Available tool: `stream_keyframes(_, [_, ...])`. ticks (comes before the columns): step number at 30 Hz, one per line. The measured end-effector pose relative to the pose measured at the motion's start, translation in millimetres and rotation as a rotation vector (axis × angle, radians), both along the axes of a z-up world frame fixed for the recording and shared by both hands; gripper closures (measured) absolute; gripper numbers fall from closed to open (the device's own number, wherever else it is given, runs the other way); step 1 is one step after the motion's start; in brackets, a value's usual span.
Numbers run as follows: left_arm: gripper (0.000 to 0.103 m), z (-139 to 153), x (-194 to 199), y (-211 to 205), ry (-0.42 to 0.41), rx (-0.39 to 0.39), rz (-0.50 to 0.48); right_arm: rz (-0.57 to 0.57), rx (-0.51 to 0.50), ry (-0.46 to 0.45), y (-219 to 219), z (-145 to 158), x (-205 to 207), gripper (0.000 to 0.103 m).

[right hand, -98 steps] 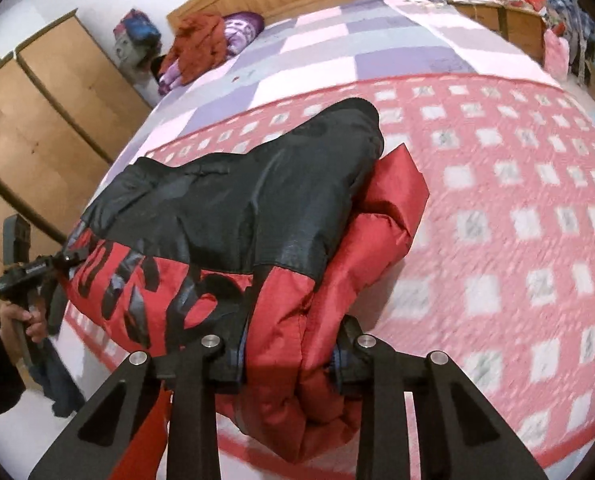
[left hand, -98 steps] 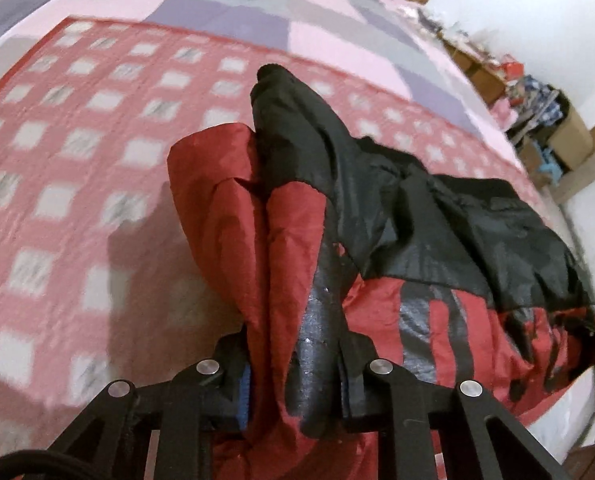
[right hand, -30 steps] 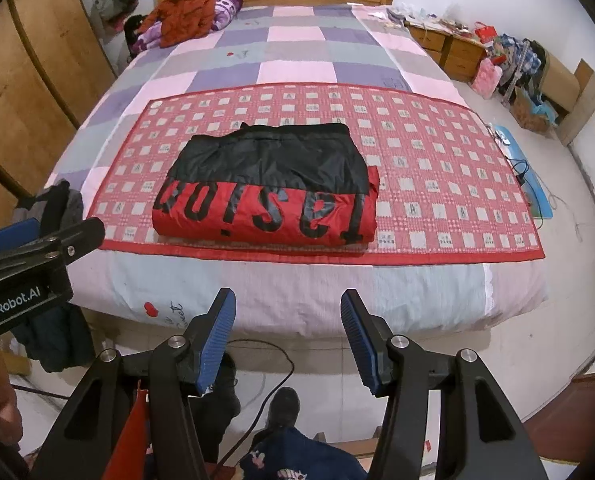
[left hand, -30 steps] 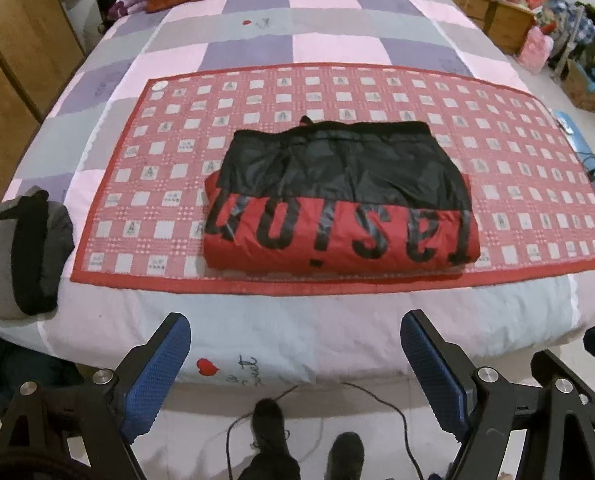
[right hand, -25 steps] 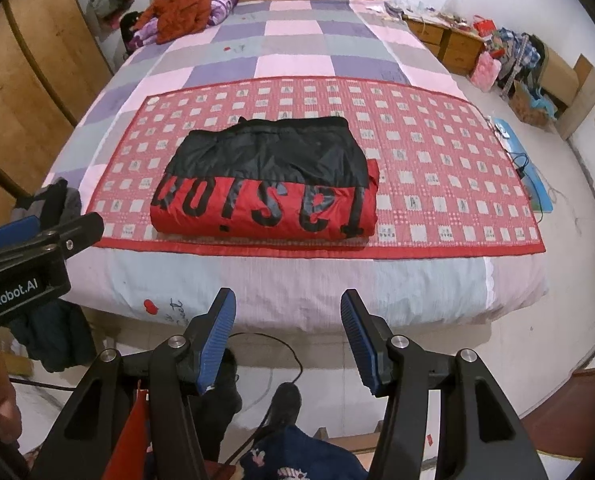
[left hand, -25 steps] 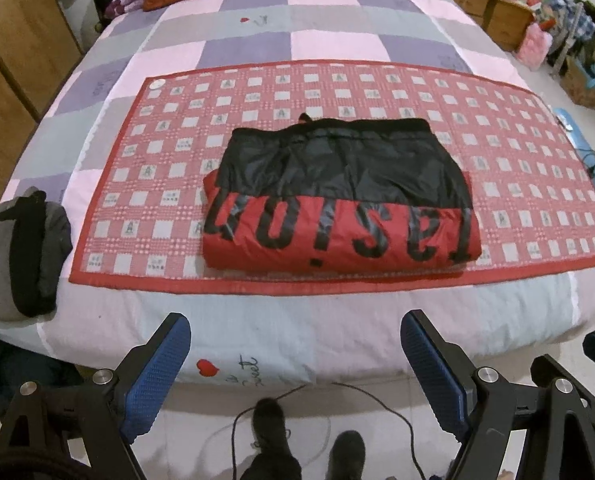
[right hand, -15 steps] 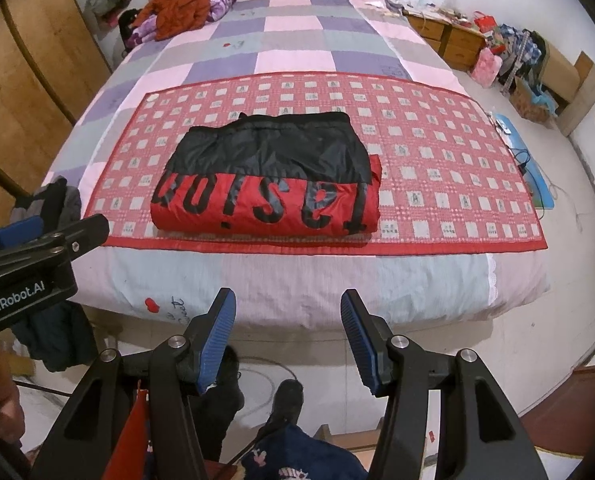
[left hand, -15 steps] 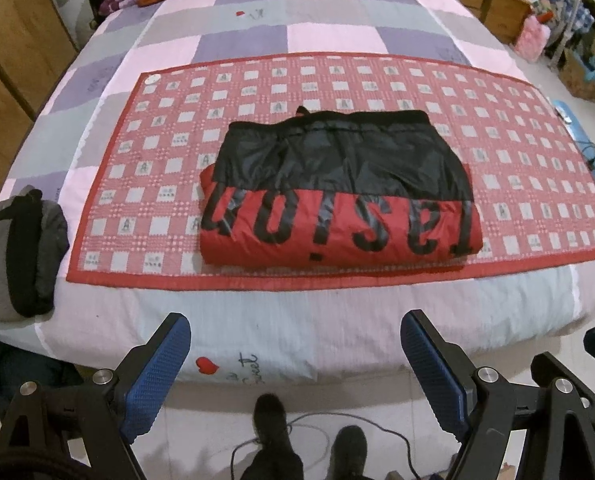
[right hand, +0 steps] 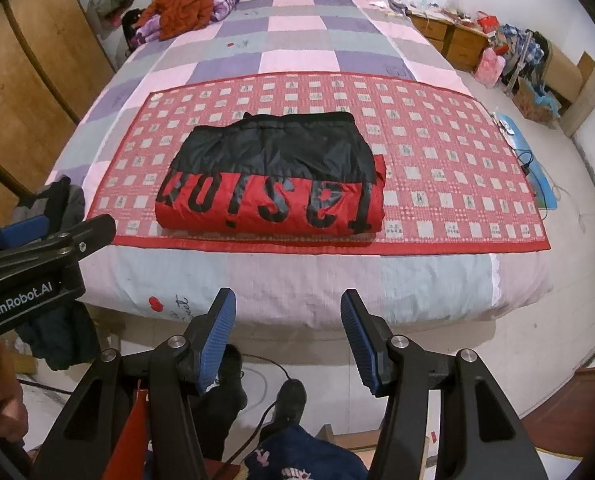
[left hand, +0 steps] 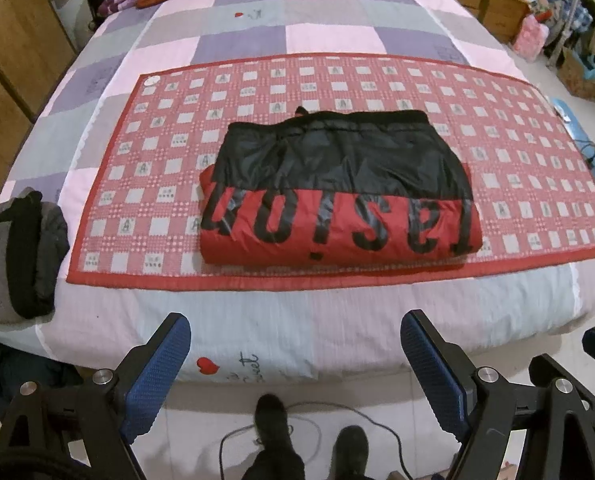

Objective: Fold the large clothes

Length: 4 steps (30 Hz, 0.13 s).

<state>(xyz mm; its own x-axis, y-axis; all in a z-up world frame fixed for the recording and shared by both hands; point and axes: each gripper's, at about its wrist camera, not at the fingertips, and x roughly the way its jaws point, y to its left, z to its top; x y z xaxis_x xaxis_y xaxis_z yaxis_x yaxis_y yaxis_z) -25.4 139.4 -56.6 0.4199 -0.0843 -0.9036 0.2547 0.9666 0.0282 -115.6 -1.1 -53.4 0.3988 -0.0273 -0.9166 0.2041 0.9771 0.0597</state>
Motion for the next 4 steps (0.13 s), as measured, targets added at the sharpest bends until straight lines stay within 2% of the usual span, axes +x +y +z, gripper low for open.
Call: stream_keyframes(4, [0.014,1.6,-0.1,1.3,0.003,-0.008,-0.009,-0.005,0.003,0.004,1.0,1.0,0.2,0.045])
